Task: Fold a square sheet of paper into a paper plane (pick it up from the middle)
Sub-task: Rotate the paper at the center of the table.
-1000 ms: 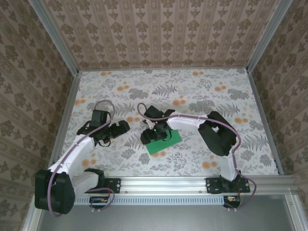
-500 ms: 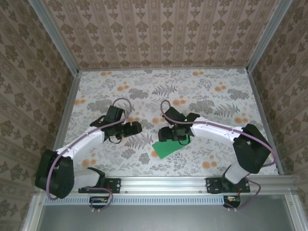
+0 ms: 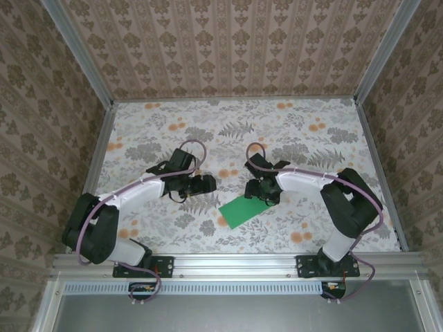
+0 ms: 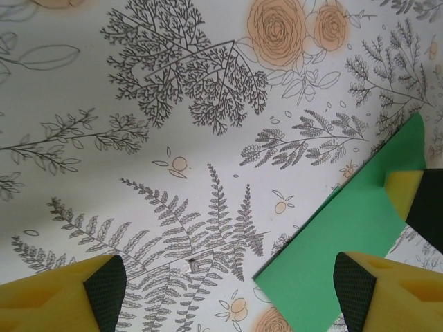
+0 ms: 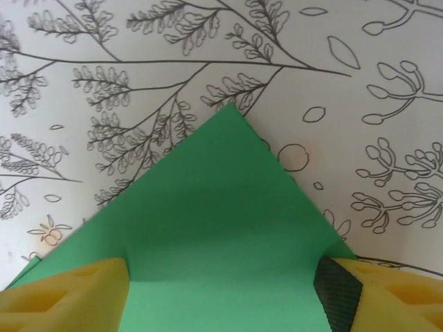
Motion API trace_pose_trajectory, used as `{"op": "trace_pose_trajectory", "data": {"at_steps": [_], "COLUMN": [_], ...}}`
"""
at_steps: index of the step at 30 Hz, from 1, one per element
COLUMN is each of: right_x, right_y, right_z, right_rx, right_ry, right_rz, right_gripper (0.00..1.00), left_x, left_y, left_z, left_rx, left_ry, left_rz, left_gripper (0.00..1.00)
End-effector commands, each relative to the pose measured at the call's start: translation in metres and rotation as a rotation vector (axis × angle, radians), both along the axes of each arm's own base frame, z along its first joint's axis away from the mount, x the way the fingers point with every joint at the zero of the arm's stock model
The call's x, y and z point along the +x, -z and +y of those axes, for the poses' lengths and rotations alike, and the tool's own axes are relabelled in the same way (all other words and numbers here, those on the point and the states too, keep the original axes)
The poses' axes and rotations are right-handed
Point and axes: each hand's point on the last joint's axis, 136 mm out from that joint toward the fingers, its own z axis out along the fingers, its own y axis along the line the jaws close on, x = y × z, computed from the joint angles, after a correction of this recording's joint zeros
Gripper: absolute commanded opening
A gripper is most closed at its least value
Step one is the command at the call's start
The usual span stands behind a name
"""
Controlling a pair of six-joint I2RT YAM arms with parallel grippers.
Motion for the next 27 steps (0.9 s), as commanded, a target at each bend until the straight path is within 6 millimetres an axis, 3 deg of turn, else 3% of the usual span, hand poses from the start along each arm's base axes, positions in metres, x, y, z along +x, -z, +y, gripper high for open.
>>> {"op": "trace_pose_trajectory", "data": {"at_steps": [1, 6, 9, 12, 15, 17, 19, 23, 27], "right_x": [0.017, 0.042, 0.057, 0.075, 0.085, 0.081, 0.07, 0.04, 0.02], "right_y": [0.009, 0.02, 0.019, 0.0, -0.042, -0.062, -0.069, -0.06, -0.047], "right_z": [0.002, 0.012, 0.032, 0.042, 0.055, 0.065, 0.076, 0.108, 0.132], "right_rx": [-0.012, -0.035, -0.003, -0.005, 0.048, 0.09, 0.124, 0.206, 0.257], "right_ry": [-0.037, -0.201, -0.354, -0.41, -0.395, -0.371, -0.351, -0.349, -0.368], "right_rz": [-0.011, -0.017, -0.041, -0.098, -0.208, -0.244, -0.242, -0.18, -0.117], "right_gripper": [0.75, 0.74, 0.73, 0.7, 0.69, 0.68, 0.64, 0.55, 0.53], "left_x": [0.004, 0.002, 0.001, 0.001, 0.004, 0.007, 0.009, 0.012, 0.012], "left_y": [-0.008, -0.004, 0.0, 0.001, 0.0, -0.001, -0.002, -0.003, -0.004], "left_z": [-0.012, -0.017, -0.017, -0.013, -0.001, 0.012, 0.024, 0.052, 0.067], "left_rx": [-0.041, -0.055, -0.052, -0.038, -0.022, -0.027, -0.032, -0.04, -0.039], "left_ry": [0.005, 0.007, 0.002, -0.024, -0.083, -0.136, -0.183, -0.278, -0.319], "left_rz": [-0.003, 0.013, 0.025, 0.032, 0.026, 0.025, 0.021, 0.016, 0.013], "left_gripper": [0.81, 0.81, 0.81, 0.8, 0.8, 0.8, 0.8, 0.8, 0.81]}}
